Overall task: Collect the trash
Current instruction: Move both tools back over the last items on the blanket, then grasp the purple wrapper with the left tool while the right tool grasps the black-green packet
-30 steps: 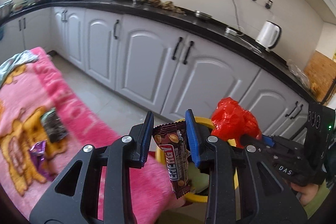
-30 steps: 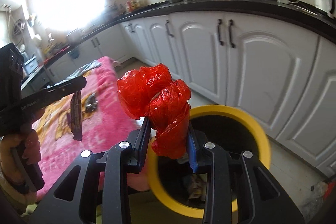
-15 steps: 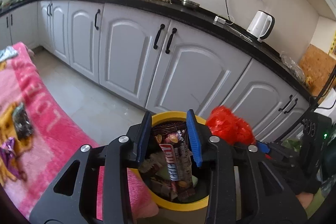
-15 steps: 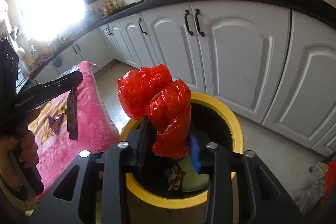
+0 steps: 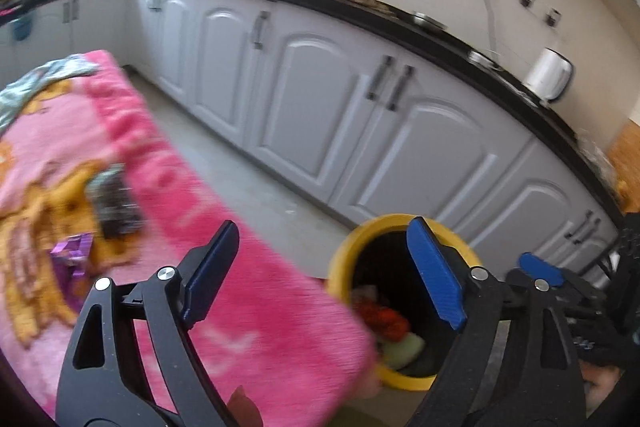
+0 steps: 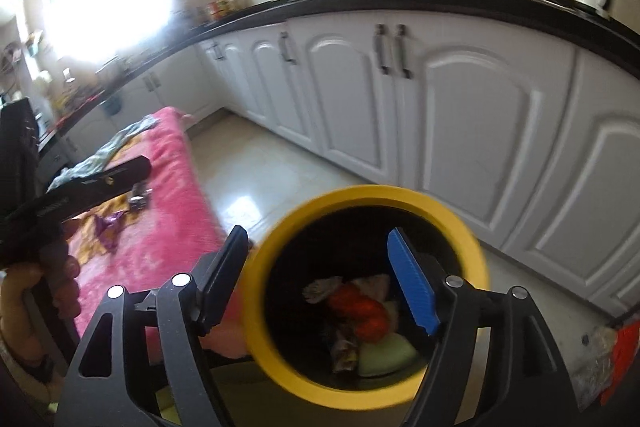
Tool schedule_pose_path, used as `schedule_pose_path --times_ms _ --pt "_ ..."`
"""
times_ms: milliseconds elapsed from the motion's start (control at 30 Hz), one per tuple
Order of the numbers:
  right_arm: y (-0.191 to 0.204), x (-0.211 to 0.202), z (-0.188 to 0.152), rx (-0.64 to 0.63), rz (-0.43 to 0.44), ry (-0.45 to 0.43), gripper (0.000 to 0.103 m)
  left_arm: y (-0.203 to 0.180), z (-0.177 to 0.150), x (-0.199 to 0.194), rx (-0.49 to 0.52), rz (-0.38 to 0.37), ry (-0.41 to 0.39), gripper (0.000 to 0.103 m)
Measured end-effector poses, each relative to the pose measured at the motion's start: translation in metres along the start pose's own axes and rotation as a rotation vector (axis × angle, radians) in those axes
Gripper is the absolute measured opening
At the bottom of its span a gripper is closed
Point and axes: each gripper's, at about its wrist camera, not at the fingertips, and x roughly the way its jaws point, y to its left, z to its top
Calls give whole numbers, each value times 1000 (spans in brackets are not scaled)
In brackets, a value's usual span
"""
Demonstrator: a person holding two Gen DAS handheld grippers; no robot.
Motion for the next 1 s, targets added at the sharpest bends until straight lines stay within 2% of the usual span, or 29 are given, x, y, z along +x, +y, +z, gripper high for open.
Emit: schedule_pose_path --times_ms 200,367,567,767,800,1000 --pt "49 21 13 -68 79 25 71 61 1 -27 -79 110 -35 78" --pt "93 40 24 -137 127 39 71 101 0 -46 -128 173 -62 80" --pt "145 68 40 -211 203 56 71 136 -7 -56 -162 220 -46 80" --pt "184 109 52 -272 242 113 71 158 -18 -56 -172 224 -6 80" --pt "189 116 54 -281 249 122 71 162 -21 -54 -177 214 9 79" --pt "218 167 67 -278 316 209 70 172 -34 -36 -200 145 93 55"
